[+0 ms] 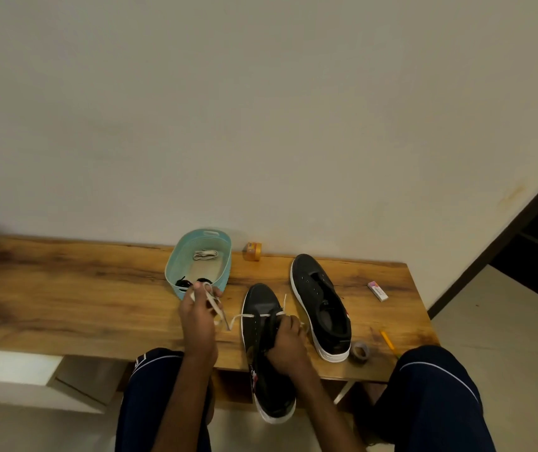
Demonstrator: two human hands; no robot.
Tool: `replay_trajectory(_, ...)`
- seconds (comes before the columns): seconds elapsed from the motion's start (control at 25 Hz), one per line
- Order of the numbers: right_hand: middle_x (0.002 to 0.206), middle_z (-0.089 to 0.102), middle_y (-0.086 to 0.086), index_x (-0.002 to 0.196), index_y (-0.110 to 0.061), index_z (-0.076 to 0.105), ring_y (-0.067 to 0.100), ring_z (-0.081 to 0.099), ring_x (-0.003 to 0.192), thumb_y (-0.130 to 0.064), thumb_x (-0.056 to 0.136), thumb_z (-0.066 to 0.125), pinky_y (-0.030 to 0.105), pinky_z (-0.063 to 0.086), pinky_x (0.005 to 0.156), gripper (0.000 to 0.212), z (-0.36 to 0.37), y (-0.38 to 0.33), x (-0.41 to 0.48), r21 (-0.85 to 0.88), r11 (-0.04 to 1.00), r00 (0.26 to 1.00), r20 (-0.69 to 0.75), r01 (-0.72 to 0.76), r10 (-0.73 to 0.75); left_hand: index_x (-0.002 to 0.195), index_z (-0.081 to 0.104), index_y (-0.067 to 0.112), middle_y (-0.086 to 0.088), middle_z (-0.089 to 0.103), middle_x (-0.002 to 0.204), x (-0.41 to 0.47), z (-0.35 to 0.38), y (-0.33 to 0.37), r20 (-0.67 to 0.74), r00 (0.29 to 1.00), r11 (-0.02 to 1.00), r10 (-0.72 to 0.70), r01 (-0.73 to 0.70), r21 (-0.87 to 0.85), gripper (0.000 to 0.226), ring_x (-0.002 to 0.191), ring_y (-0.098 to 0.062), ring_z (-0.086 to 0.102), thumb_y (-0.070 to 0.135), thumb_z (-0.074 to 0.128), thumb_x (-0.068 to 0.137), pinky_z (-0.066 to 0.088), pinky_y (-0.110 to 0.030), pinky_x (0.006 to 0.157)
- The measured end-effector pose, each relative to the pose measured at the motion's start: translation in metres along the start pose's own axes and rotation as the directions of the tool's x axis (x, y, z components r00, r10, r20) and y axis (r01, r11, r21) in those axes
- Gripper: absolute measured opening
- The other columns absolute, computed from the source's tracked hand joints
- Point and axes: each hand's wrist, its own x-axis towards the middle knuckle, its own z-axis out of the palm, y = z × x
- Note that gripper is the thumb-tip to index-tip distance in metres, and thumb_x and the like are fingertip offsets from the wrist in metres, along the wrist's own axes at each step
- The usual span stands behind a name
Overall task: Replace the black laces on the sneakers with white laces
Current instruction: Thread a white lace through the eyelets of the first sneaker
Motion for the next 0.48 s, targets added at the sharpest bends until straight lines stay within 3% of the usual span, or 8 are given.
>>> replay_trajectory(0.08, 0.146, 0.032, 0.008, 0.138, -0.017, 0.038, 0.031, 0.034, 0.136, -0.031, 0.085, 0.074, 0.046, 0.034, 0.115, 0.065, -0.022, 0.016, 0.006, 0.273, 0.958, 0.995, 0.067, -0.084, 0.068, 0.087, 0.057, 0.013, -0.001, 0.066, 0.072, -0.001, 0.003, -0.009, -0.003, 0.999, 0.999, -0.051, 0.051, 0.016, 0.032, 0.059, -0.015, 0.054, 0.032, 0.039, 0.106, 0.046, -0.030, 0.055)
replay_trajectory(0.16, 0.133, 0.051, 0.007, 0.128, -0.016, 0.048, 0.022, 0.054, 0.114, -0.031, 0.092, 0.068, 0.047, 0.047, 0.104, 0.044, -0.033, 0.023, 0.017, 0.519, 0.847, 0.988, -0.034, -0.113, 0.153, 0.086, 0.056, 0.013, -0.002, 0.065, 0.072, 0.001, 0.003, -0.015, -0.013, 0.995, 0.994, -0.098, 0.098, 0.040, 0.032, 0.054, -0.014, 0.053, 0.031, 0.039, 0.106, 0.044, -0.026, 0.049)
replay_trajectory(0.24, 0.125, 0.061, 0.012, 0.127, -0.008, 0.051, 0.023, 0.059, 0.106, -0.029, 0.100, 0.056, 0.044, 0.050, 0.098, 0.035, -0.035, 0.017, 0.033, 0.482, 0.868, 0.966, -0.145, -0.121, 0.215, 0.085, 0.057, 0.012, -0.003, 0.064, 0.073, -0.001, 0.006, -0.021, 0.006, 0.991, 0.986, -0.132, 0.131, 0.103, 0.033, 0.051, -0.010, 0.054, 0.028, 0.038, 0.107, 0.044, -0.023, 0.046)
replay_trajectory(0.36, 0.113, 0.063, 0.014, 0.117, -0.005, 0.057, 0.025, 0.058, 0.098, -0.034, 0.103, 0.049, 0.036, 0.048, 0.087, 0.034, -0.023, 0.004, 0.052, 0.352, 0.921, 0.967, -0.125, -0.168, 0.224, 0.084, 0.059, 0.012, -0.003, 0.063, 0.072, -0.010, 0.013, -0.028, 0.031, 0.982, 0.967, -0.184, 0.175, 0.187, 0.033, 0.047, -0.004, 0.055, 0.025, 0.039, 0.107, 0.043, -0.022, 0.046)
replay_trajectory(0.48, 0.105, 0.068, 0.013, 0.105, -0.002, 0.066, 0.029, 0.064, 0.097, -0.037, 0.101, 0.054, 0.037, 0.052, 0.083, 0.037, -0.016, 0.002, 0.069, 0.247, 0.951, 0.966, -0.132, -0.184, 0.221, 0.084, 0.062, 0.011, -0.002, 0.065, 0.069, -0.012, 0.011, -0.034, 0.042, 0.979, 0.949, -0.202, 0.184, 0.257, 0.033, 0.046, -0.004, 0.057, 0.026, 0.042, 0.105, 0.043, -0.023, 0.047)
